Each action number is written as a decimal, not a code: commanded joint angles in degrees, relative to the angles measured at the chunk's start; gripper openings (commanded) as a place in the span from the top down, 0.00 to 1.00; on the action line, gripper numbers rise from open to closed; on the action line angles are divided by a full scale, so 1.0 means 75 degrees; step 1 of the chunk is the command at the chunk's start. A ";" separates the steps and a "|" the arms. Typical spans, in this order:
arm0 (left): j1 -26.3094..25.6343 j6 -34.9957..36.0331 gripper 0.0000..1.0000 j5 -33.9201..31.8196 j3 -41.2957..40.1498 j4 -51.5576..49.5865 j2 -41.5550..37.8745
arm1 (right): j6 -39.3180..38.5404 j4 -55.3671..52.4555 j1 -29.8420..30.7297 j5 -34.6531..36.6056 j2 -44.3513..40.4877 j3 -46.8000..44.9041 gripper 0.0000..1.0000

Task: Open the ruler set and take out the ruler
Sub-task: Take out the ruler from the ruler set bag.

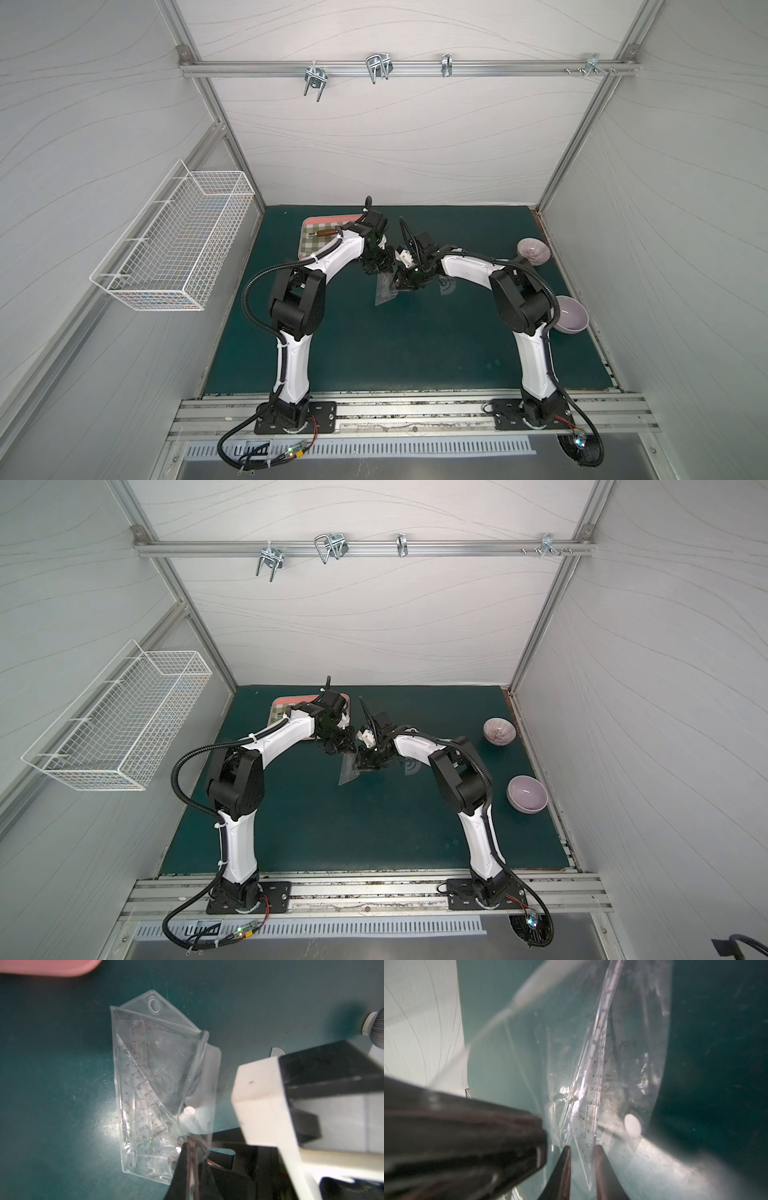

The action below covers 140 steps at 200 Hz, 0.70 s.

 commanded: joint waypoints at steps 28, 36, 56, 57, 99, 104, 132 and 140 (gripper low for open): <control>-0.0037 -0.0095 1.00 0.0030 -0.0049 0.0222 -0.0385 | 0.0016 -0.0258 0.0084 0.0063 0.0176 -0.0092 0.76; -0.0039 -0.0095 1.00 0.0041 -0.0057 0.0231 -0.0398 | 0.0021 -0.0271 0.0088 0.0119 0.0170 -0.0089 0.75; -0.0045 -0.0110 1.00 0.0047 -0.0066 0.0262 -0.0423 | 0.0022 -0.0261 0.0090 0.0095 0.0168 -0.0075 0.76; -0.0040 -0.0111 1.00 0.0050 -0.0065 0.0260 -0.0421 | 0.0022 -0.0260 0.0090 0.0090 0.0169 -0.0072 0.76; -0.0034 -0.0097 1.00 0.0065 -0.0046 0.0268 -0.0368 | 0.0052 -0.0283 0.0087 0.0036 0.0169 -0.0016 0.93; -0.0040 -0.0098 1.00 0.0062 -0.0062 0.0268 -0.0351 | 0.0047 -0.0303 0.0089 0.0039 0.0177 -0.0008 0.94; -0.0039 -0.0091 1.00 0.0055 -0.0063 0.0274 -0.0297 | 0.0067 -0.0347 0.0056 0.0038 0.0175 0.0021 1.00; -0.0038 -0.0089 1.00 0.0033 -0.0061 0.0268 -0.0291 | 0.0059 -0.0364 0.0049 0.0048 0.0163 0.0034 1.00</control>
